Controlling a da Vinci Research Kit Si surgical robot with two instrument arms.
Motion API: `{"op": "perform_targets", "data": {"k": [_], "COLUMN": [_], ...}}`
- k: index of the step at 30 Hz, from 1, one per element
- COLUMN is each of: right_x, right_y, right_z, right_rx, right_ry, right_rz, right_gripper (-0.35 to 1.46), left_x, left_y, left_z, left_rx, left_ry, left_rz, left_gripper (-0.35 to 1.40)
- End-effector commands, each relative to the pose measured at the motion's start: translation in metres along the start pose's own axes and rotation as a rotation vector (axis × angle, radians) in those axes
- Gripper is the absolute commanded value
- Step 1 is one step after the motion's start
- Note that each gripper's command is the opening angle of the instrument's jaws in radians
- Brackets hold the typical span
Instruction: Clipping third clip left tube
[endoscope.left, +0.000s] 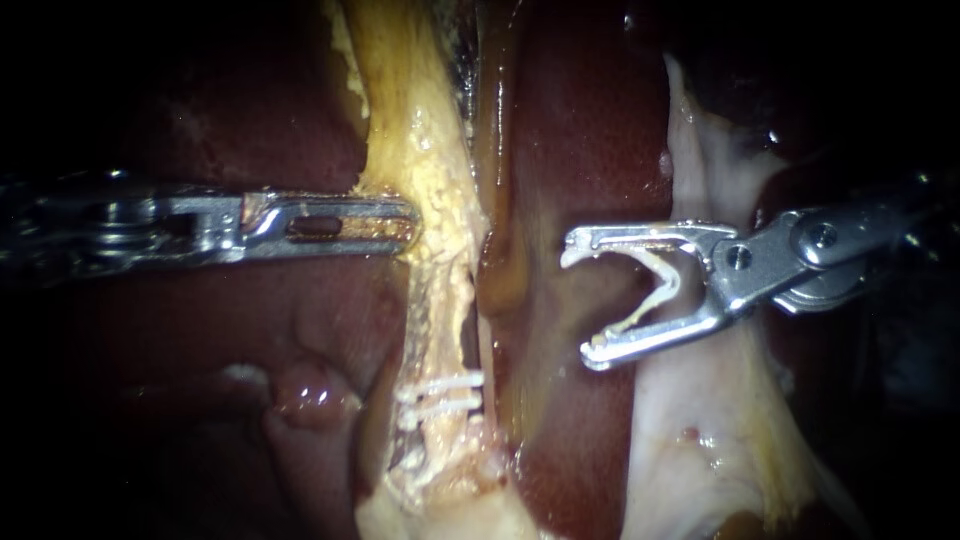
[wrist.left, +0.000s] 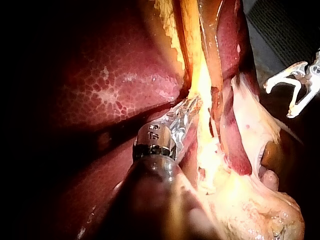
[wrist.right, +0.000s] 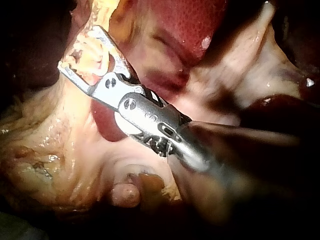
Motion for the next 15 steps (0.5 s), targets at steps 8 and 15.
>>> {"op": "perform_targets", "data": {"k": [8,15], "right_x": [0.0000,-0.0014], "right_y": [-0.0001,-0.0001], "right_z": [0.0001,0.0018], "right_rx": [-0.003,0.015], "right_ry": [-0.001,-0.010], "right_rz": [0.000,0.068], "right_gripper": [0.60,0.60], "left_x": [0.0000,-0.0004], "left_y": [0.0000,-0.0003], "left_z": [-0.0001,-0.0021], "left_rx": [0.000,0.016], "left_ry": [0.000,0.004], "left_rz": [0.000,-0.003], "left_gripper": [-0.35,-0.35]}}
